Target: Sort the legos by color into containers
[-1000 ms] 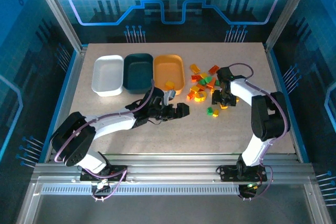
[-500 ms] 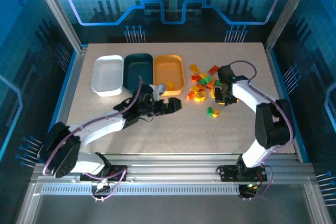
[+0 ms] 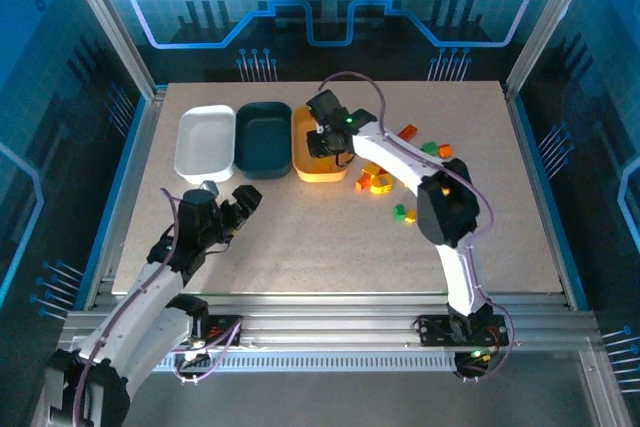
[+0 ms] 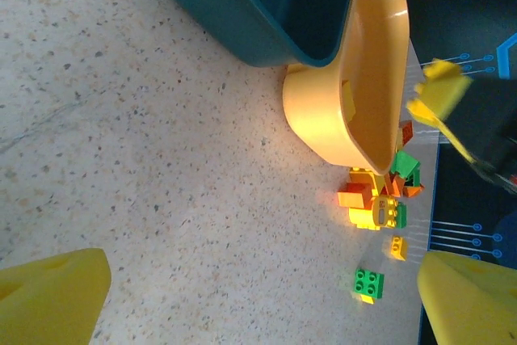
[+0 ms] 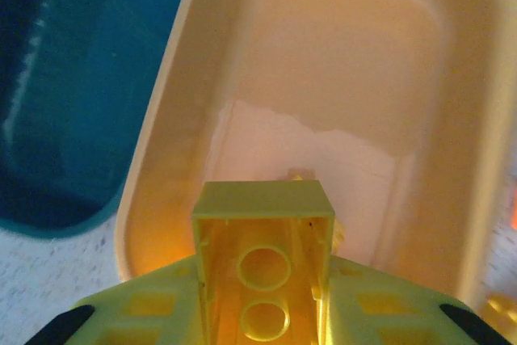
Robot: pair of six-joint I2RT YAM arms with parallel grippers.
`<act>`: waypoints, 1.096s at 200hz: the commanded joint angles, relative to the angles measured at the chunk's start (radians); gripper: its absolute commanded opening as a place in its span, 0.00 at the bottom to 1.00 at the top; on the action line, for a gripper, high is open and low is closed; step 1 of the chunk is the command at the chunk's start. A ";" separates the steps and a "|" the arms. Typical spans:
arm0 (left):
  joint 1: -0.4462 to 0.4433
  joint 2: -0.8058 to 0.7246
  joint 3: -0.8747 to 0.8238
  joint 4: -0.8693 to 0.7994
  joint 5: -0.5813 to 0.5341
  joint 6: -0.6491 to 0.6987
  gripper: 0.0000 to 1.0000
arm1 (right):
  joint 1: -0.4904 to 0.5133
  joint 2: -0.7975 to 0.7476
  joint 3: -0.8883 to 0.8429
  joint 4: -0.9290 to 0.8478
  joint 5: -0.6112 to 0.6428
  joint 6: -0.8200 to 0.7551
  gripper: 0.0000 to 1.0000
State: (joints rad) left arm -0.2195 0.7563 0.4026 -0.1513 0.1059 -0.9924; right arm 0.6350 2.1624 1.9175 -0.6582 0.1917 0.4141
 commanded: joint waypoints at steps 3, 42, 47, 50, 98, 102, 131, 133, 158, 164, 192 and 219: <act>0.006 -0.039 -0.049 -0.058 0.060 -0.016 0.99 | 0.003 0.103 0.126 -0.098 -0.014 -0.014 0.35; -0.001 0.050 -0.119 0.159 0.206 -0.074 0.99 | 0.014 0.114 0.154 -0.105 0.021 -0.007 0.56; -0.006 0.065 -0.112 0.174 0.217 -0.066 0.99 | 0.014 0.103 0.150 -0.105 0.024 -0.011 0.58; -0.011 0.075 -0.105 0.178 0.222 -0.061 0.99 | 0.014 0.094 0.147 -0.102 0.027 -0.013 0.59; -0.194 0.217 0.074 0.169 0.174 0.064 0.99 | -0.002 -0.207 -0.136 0.007 0.124 -0.018 0.62; -0.214 0.231 0.087 0.170 0.167 0.072 0.99 | -0.011 -0.231 -0.178 0.017 0.129 -0.014 0.62; -0.340 0.349 0.145 0.244 0.156 0.099 0.99 | -0.129 -0.380 -0.455 0.040 0.132 0.001 0.62; -0.347 0.359 0.148 0.253 0.158 0.099 0.99 | -0.143 -0.388 -0.472 0.040 0.130 0.002 0.62; -0.448 0.512 0.205 0.348 0.199 0.111 0.99 | -0.324 -0.476 -0.671 0.048 0.095 0.021 0.64; -0.471 0.551 0.222 0.367 0.210 0.113 0.99 | -0.367 -0.498 -0.711 0.059 0.080 0.023 0.66; -0.529 0.697 0.279 0.477 0.231 0.085 0.99 | -0.485 -0.512 -0.780 0.095 -0.044 -0.030 0.67; -0.529 0.786 0.326 0.534 0.258 0.052 0.99 | -0.471 -0.455 -0.750 0.119 -0.113 -0.060 0.66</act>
State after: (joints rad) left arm -0.7475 1.4895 0.6704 0.2806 0.3210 -0.9188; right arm 0.1314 1.6871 1.1297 -0.5884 0.1879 0.3904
